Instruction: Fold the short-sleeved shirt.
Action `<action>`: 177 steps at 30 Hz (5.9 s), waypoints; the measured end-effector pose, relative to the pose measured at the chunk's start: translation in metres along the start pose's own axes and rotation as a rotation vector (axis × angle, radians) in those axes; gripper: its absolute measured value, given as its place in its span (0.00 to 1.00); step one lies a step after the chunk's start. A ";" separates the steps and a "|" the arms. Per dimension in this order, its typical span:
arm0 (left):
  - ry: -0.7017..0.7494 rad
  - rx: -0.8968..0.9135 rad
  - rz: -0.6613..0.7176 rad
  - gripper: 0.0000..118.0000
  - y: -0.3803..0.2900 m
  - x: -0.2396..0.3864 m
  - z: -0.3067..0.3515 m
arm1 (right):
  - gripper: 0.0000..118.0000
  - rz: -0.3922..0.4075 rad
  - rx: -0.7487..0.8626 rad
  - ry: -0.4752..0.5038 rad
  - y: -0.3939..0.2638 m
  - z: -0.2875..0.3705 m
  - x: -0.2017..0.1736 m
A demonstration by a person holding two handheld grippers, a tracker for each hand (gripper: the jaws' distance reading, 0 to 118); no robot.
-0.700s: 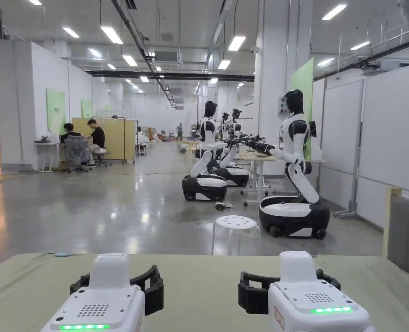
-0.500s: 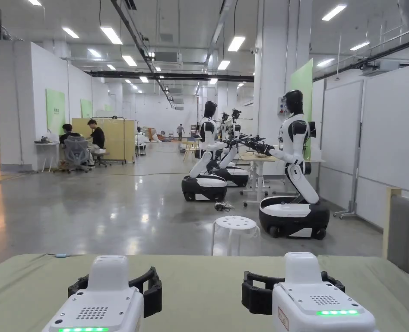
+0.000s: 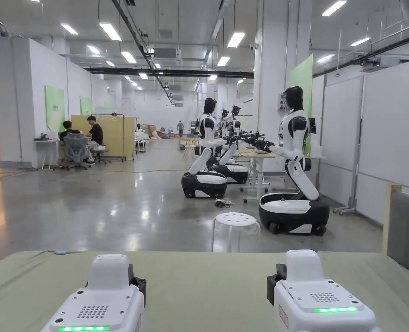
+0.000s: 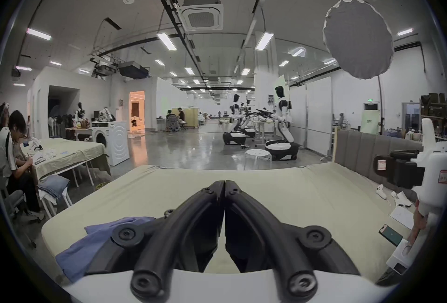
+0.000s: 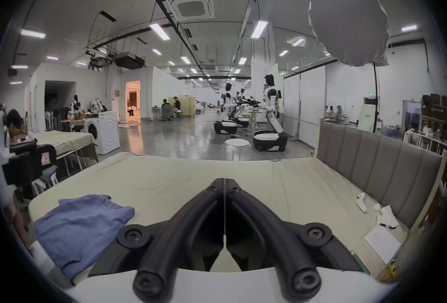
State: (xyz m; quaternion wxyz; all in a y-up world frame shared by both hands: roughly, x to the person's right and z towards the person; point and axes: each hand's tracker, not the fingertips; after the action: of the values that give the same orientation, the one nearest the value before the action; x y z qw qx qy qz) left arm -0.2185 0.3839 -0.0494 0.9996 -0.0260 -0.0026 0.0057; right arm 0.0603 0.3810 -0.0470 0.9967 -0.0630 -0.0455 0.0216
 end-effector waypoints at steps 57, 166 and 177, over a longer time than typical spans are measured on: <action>0.066 -0.817 0.044 0.15 -0.261 -0.221 -0.230 | 0.01 0.163 -0.357 0.370 -0.161 -0.119 -0.194; -0.198 -0.694 -0.050 0.07 -0.167 -0.065 -0.152 | 0.79 -0.052 -0.722 -0.171 -0.200 -0.237 0.228; -0.200 -0.686 -0.001 0.07 -0.175 -0.081 -0.171 | 0.06 -0.138 -0.745 -0.060 -0.194 -0.219 0.222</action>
State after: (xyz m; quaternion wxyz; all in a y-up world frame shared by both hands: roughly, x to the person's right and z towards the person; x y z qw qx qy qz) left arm -0.2962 0.1997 -0.2111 0.9276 -0.3593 -0.1020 0.0065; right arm 0.3086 0.1721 -0.2189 0.9027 -0.4175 -0.0835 -0.0620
